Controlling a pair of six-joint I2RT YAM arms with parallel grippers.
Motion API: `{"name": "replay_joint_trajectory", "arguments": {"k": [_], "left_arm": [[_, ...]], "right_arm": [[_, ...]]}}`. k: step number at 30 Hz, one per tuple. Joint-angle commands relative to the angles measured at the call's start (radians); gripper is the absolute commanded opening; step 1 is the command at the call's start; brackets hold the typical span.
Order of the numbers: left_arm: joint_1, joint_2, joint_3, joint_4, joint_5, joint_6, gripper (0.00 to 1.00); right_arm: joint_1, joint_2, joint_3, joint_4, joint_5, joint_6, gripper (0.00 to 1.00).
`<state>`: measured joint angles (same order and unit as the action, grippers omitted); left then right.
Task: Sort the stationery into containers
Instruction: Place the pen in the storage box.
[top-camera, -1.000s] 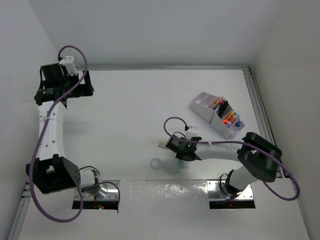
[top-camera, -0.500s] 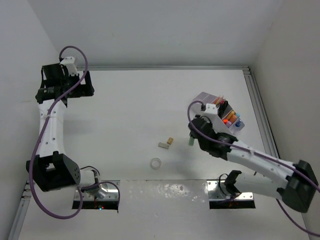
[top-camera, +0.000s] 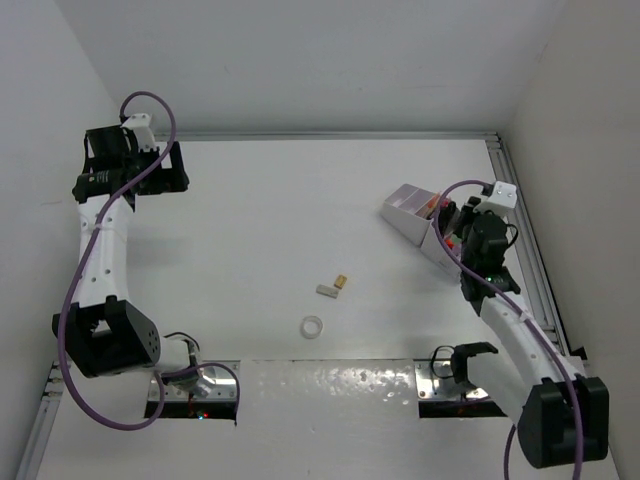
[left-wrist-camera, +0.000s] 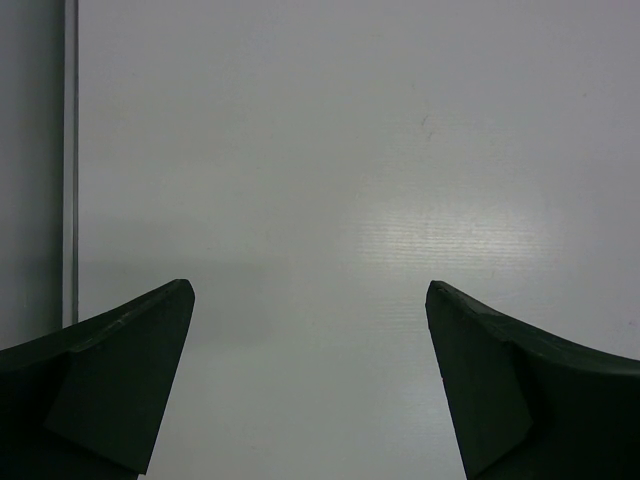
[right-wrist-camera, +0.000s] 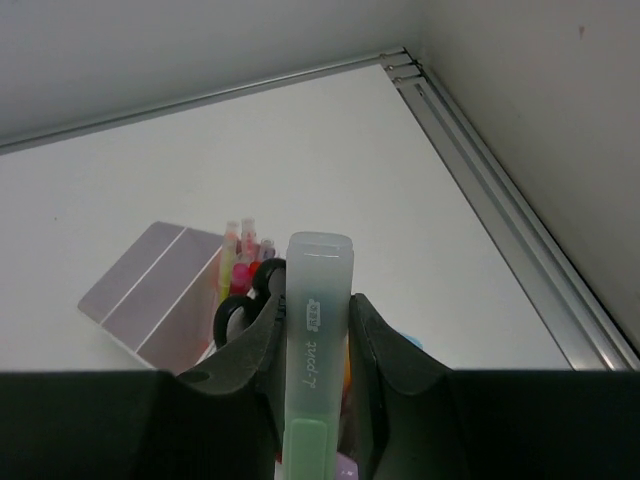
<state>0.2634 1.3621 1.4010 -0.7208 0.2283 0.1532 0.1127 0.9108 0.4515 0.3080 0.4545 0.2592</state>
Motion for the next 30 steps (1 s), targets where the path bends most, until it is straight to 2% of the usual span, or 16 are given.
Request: {"name": "replay_joint_trajectory", "arguments": {"k": [1,5,8,9,11,16,30], "left_arm": [[0.013,0.000,0.043,0.023,0.011,0.006,1.00],[0.023,0.008,0.041,0.023,0.013,0.006,1.00],[0.025,0.012,0.041,0.027,0.026,-0.001,1.00],[0.026,0.017,0.042,0.029,0.028,-0.004,1.00],[0.027,0.022,0.047,0.027,0.032,-0.006,1.00],[0.023,0.023,0.050,0.026,0.025,-0.004,1.00],[0.027,0.025,0.050,0.023,0.016,0.000,1.00]], "right_arm": [[-0.089,0.019,-0.028,0.235,-0.258,-0.058,0.00],[-0.200,0.057,-0.034,0.284,-0.399,-0.052,0.00],[-0.229,0.094,-0.077,0.396,-0.514,-0.074,0.00],[-0.232,0.115,-0.115,0.496,-0.536,-0.084,0.00],[-0.246,0.138,-0.134,0.571,-0.542,-0.094,0.00],[-0.281,0.203,-0.112,0.603,-0.628,-0.087,0.00],[-0.341,0.298,-0.169,0.795,-0.691,-0.080,0.00]]}}
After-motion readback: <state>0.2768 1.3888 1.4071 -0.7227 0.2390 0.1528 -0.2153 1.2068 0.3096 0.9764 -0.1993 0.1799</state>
